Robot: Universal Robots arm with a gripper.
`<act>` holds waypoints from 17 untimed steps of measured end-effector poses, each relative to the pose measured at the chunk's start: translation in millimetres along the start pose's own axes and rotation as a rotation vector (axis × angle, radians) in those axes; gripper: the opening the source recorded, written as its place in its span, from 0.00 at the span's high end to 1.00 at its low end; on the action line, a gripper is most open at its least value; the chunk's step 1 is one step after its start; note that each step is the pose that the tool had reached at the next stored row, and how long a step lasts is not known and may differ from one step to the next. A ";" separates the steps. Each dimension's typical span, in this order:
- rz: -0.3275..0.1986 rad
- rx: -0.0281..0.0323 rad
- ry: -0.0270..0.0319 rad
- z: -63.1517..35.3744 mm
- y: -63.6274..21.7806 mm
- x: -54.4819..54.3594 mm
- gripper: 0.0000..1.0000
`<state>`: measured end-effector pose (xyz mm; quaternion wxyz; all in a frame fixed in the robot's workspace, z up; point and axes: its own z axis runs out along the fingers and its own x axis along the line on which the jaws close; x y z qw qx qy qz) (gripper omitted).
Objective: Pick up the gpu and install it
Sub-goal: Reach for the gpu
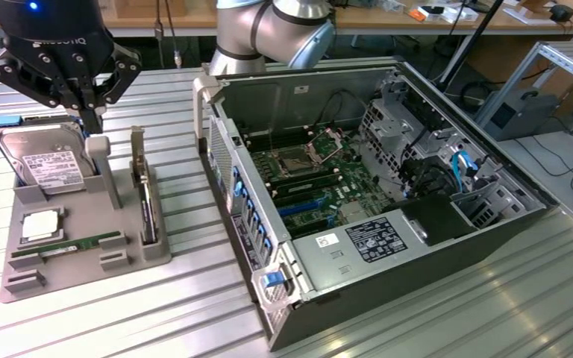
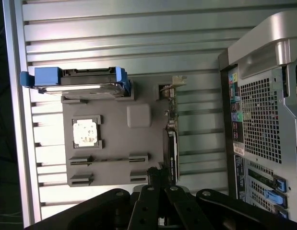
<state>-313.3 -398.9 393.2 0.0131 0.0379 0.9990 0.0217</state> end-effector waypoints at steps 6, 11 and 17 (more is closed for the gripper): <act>0.000 0.0001 0.0001 0.0 -0.4 4.8 0.89; 0.000 0.0006 -0.0002 3.5 -0.3 2.5 0.89; 0.000 0.0008 0.0000 4.0 -0.3 2.2 0.89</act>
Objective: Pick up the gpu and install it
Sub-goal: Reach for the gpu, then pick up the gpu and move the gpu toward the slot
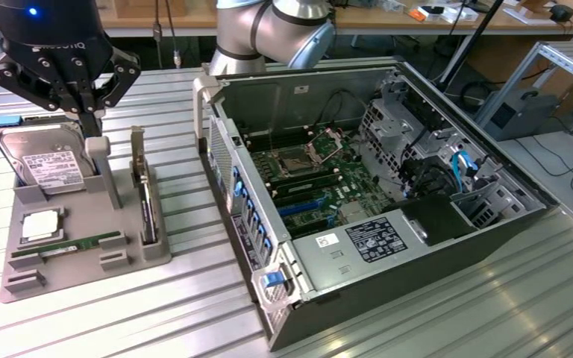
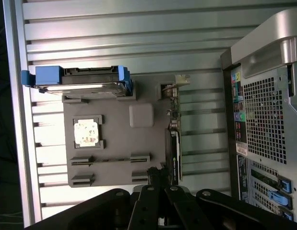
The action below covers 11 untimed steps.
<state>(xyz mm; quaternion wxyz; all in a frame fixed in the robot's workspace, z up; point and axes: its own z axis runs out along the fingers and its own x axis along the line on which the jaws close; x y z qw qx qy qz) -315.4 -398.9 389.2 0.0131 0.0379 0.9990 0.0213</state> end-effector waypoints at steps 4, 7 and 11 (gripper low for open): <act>0.000 0.0000 0.0000 0.0 0.0 0.0 0.89; 0.000 0.0000 -0.0001 0.0 0.0 0.0 0.89; 0.000 0.0000 0.0000 0.0 0.0 0.0 0.83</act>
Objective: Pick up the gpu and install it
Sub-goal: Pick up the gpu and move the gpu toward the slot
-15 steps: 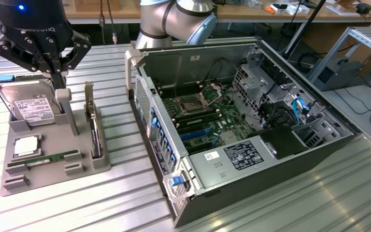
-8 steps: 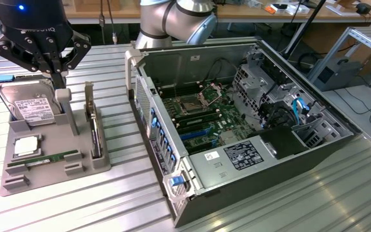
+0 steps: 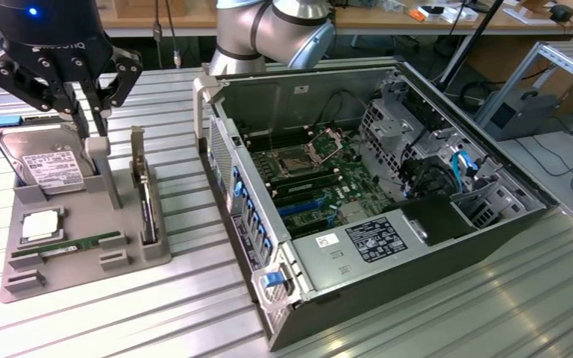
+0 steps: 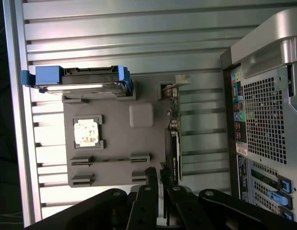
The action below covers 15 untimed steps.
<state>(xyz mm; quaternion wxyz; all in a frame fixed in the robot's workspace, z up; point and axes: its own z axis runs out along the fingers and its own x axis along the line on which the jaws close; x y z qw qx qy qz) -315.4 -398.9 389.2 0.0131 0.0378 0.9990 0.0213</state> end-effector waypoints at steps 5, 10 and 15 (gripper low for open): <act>0.000 0.0000 0.0000 0.0 0.0 0.0 0.64; 0.000 0.0000 0.0000 5.5 -0.2 -0.6 0.64; 0.000 0.0000 0.0000 9.9 -0.3 -1.6 0.64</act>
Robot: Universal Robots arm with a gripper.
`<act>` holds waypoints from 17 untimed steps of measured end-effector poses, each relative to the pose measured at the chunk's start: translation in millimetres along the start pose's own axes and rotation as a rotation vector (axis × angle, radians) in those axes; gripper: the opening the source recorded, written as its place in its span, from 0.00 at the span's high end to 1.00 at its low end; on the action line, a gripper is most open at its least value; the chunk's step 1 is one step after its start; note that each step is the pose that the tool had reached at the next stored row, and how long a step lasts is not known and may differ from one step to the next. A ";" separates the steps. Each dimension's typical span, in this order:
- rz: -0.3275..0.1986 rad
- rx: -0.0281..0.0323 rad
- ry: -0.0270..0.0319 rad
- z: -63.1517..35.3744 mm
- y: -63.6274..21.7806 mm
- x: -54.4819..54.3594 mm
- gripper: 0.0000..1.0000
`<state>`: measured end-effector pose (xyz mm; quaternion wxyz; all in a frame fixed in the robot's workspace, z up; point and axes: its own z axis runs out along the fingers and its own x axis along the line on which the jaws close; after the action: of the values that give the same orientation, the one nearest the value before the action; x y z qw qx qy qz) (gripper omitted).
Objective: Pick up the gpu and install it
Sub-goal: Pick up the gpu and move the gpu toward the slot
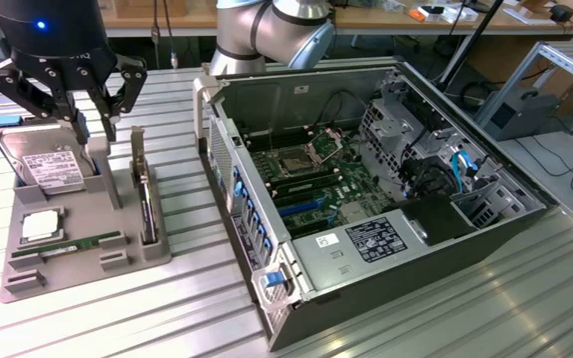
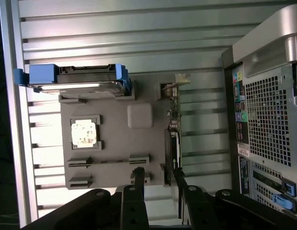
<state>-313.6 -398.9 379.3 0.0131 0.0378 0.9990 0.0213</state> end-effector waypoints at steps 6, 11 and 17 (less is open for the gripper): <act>0.000 -0.0001 0.0000 5.4 -0.1 -1.0 0.64; 0.000 0.0000 0.0000 8.4 -0.2 -1.3 0.64; 0.000 0.0000 0.0000 11.5 -0.3 -1.5 0.64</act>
<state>-311.8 -398.9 367.9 0.0131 0.0379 0.9990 0.0213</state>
